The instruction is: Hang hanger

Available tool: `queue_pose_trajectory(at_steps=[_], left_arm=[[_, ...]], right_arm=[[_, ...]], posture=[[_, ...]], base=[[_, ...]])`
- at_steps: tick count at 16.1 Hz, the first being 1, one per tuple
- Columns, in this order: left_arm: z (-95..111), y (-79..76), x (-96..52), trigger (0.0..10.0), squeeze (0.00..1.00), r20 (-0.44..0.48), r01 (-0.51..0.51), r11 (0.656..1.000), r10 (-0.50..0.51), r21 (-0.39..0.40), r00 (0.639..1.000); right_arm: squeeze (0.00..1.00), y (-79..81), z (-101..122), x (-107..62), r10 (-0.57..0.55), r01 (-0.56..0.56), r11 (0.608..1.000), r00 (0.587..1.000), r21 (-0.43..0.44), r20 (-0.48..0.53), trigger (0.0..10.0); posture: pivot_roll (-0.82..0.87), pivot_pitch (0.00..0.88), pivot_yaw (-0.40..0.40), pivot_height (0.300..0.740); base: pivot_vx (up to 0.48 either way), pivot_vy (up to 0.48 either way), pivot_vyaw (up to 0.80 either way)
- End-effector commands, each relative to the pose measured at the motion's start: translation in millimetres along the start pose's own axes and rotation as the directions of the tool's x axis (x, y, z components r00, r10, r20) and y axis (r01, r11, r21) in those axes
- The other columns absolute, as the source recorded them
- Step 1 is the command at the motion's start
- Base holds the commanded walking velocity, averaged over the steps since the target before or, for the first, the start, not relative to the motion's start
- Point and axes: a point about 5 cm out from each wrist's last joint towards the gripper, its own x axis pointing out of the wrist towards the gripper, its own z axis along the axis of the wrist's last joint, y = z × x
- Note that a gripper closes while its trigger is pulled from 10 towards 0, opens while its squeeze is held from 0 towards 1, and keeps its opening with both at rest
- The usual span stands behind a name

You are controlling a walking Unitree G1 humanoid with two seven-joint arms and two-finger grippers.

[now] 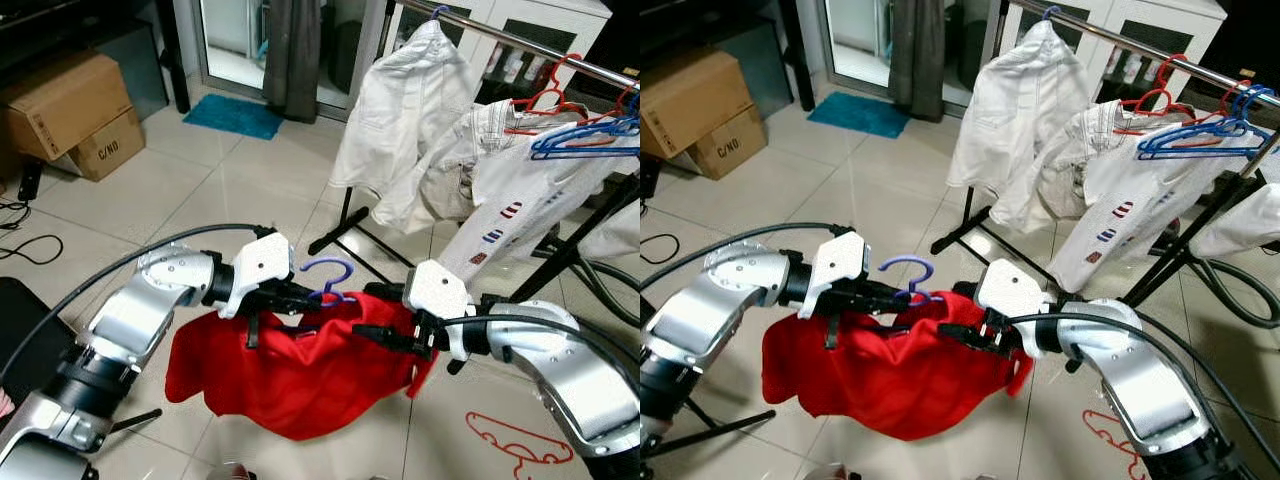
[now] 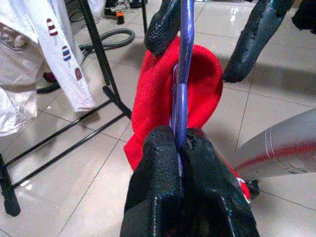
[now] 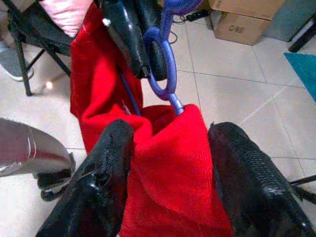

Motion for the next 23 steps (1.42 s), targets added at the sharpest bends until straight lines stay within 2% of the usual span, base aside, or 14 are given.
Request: queue_pose_trajectory(at_steps=[1,4,13,18,20,23], left_arm=[[8,-0.6,-0.2,0.0,0.0,0.036,-0.009,1.0,0.008,0.021,0.999],[8,-3.8,0.3,0.0,0.0,0.043,-0.013,1.0,0.012,0.012,0.999],[8,-4.0,-3.2,0.0,0.0,0.018,-0.016,1.0,0.015,0.025,1.0],[2,-2.4,-4.0,0.0,0.0,-0.027,-0.02,0.999,0.022,0.051,0.999],[0,-1.0,-4.4,0.0,0.0,-0.04,-0.024,0.998,0.026,0.06,0.999],[4,-4.6,0.7,0.0,0.0,-0.026,0.005,0.997,-0.003,0.079,1.0]], right_arm=[[0.0,1.4,0,-2.1,-0.012,0.012,1.0,1.0,0.003,0.0,0.0],[0.0,5.7,-3,-0.2,-0.005,0.005,1.0,1.0,-0.004,-0.012,0.0],[0.0,1.1,0,-1.0,0.012,-0.012,0.999,1.0,-0.034,-0.019,0.0],[0.0,-1.5,6,-12.1,0.057,-0.057,0.998,0.998,-0.026,-0.002,0.0],[0.0,-4.9,10,-19.9,0.075,-0.075,0.997,0.997,-0.016,0.012,0.0],[0.0,-19.2,19,-16.2,-0.012,0.009,0.999,0.998,0.038,0.06,0.0]], posture=[[0.03,0.04,-0.06,0.74],[0.03,0.042,-0.062,0.74],[0.03,0.042,-0.065,0.74],[0.03,0.045,-0.064,0.74],[0.02,0.045,-0.062,0.74],[0.02,0.043,-0.062,0.74]], base=[[0.0,0.0,0.0],[0.0,0.0,0.0],[0.0,0.0,0.0],[0.0,0.0,0.0],[0.0,0.0,0.0],[0.0,0.0,0.0]])
